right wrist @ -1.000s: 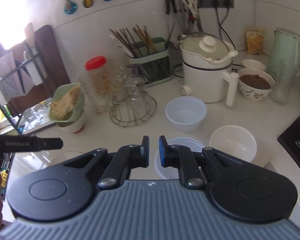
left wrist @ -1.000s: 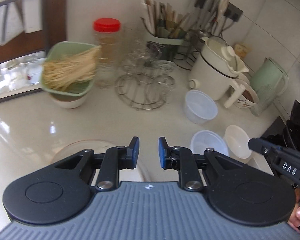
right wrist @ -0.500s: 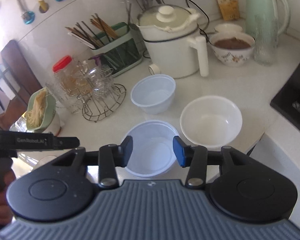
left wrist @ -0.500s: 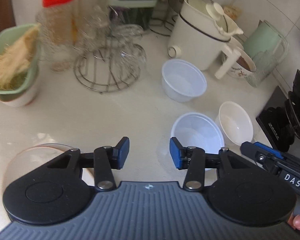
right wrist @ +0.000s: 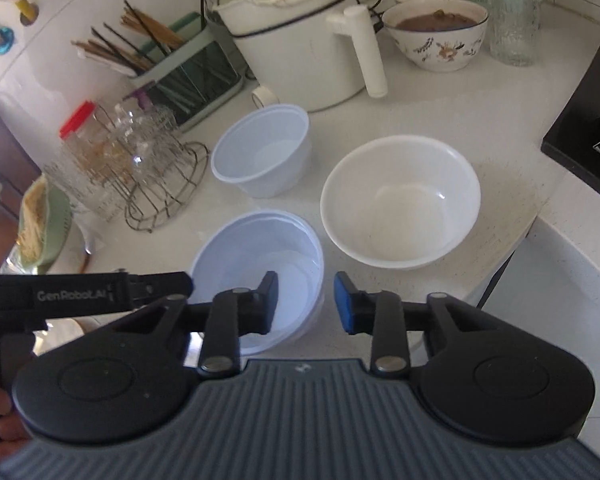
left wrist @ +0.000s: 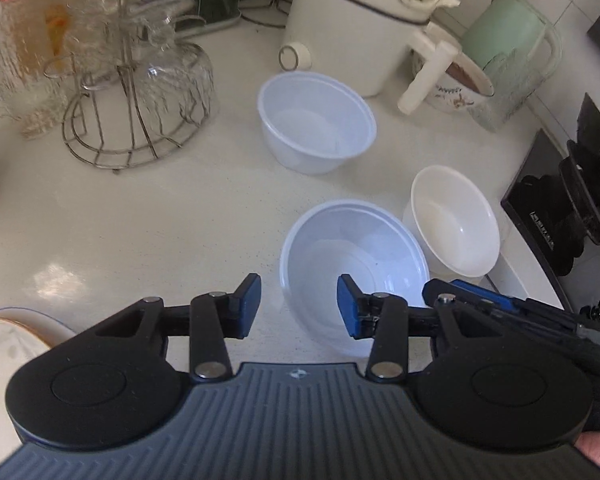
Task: Organize plates and bowls
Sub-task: 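Close both grippers on the rim of the white plastic bowl, then lift the white plastic bowl and carry it toward the plate stack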
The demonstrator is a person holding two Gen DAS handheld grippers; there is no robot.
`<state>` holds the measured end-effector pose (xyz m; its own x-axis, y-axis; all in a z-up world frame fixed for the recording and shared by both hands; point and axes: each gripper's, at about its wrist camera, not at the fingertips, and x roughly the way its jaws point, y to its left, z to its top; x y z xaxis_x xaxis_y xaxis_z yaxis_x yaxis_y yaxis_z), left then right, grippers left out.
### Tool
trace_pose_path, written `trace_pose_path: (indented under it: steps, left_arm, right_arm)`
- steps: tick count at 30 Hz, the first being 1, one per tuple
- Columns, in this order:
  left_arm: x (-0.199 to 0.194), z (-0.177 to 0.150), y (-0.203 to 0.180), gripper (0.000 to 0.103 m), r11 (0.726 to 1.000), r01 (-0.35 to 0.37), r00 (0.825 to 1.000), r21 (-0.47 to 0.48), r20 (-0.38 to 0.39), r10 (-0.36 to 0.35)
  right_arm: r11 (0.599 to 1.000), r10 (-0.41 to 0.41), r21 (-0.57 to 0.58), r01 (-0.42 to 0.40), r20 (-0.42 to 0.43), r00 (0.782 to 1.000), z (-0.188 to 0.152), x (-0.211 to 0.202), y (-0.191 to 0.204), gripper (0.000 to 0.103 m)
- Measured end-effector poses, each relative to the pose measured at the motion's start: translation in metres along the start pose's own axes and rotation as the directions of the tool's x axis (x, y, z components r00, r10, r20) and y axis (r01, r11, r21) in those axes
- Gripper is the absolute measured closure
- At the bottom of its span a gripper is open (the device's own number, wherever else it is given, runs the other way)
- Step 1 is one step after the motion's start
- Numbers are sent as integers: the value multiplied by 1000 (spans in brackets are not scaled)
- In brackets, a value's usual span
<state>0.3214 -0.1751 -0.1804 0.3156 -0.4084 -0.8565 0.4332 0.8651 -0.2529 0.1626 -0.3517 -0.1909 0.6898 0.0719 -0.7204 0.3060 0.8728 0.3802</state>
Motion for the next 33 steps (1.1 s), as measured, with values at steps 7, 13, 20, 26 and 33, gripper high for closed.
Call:
trace_pose_path:
  steps: [7,13,20,26,33]
  left_arm:
    - [15,-4,12,88,994,-7,998,-107,-61,1]
    - [4,-9,31,92,982,14,998,-191,-53,-25]
    - [-22,-14,53,92,971,-14,1000,-238,-24,8]
    - [-37,-22,67,92,970,-56,998,-238,-1,57]
    - [-40,-29,80,91,967,-99,995,-235,-17,97]
  right_arm:
    - [1000,-2,-31,1,-34,999,-4,10,5,89]
    - [999,38,-27,-39,-58,998,-3,10,5,91]
    - [991,107,-68,-112,-72,992,-3,14,24,91]
    - [982,140,-116,-151,-97,985,-6,19,45,91]
    - [972,137,-171,-162,-147,980,-9,28,63,91]
